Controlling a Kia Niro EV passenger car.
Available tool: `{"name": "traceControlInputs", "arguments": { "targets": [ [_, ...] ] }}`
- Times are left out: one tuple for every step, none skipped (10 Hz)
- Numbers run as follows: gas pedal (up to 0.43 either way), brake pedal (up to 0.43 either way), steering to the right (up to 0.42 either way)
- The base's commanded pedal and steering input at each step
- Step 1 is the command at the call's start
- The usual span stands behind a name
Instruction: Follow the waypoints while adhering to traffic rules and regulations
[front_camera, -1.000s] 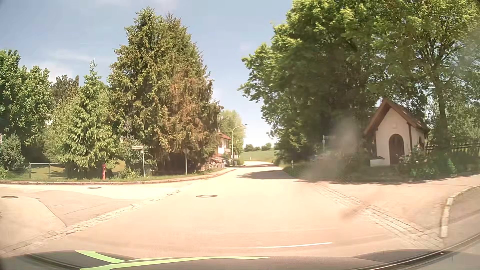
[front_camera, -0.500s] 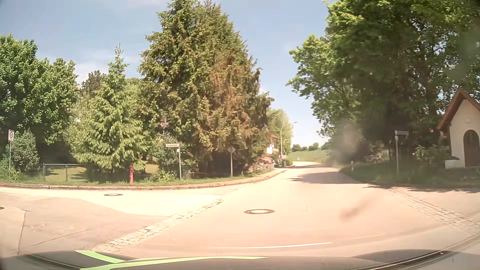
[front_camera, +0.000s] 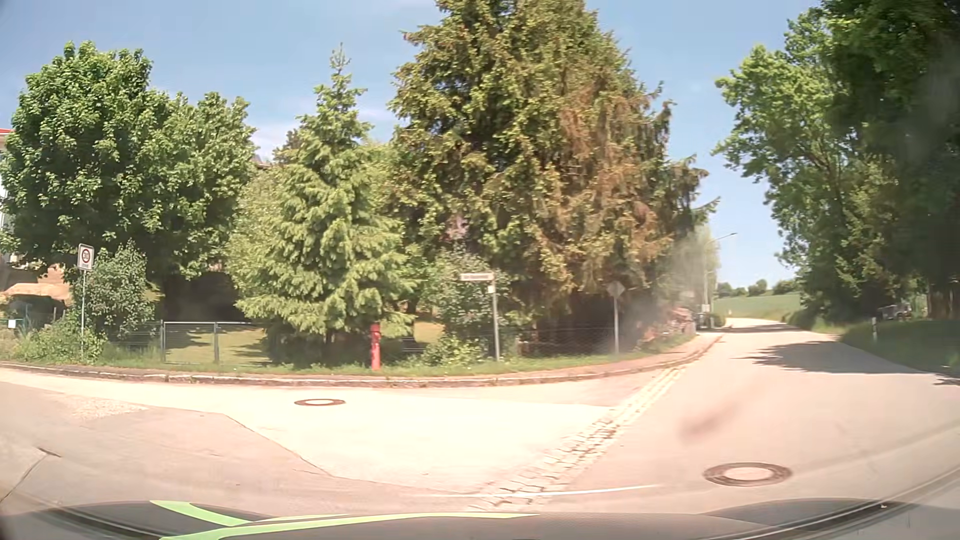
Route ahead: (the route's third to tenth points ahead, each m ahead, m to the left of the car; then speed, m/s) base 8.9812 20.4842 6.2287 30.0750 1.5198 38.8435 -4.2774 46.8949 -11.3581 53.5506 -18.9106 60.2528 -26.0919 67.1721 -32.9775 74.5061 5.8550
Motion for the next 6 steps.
{"name": "traceControlInputs", "arguments": {
  "targets": [
    [0.067, 0.0, -0.402],
    [0.079, 0.0, -0.417],
    [0.13, 0.0, -0.426],
    [0.15, 0.0, -0.439],
    [0.15, 0.0, -0.445],
    [0.15, 0.0, -0.446]
  ]
}}
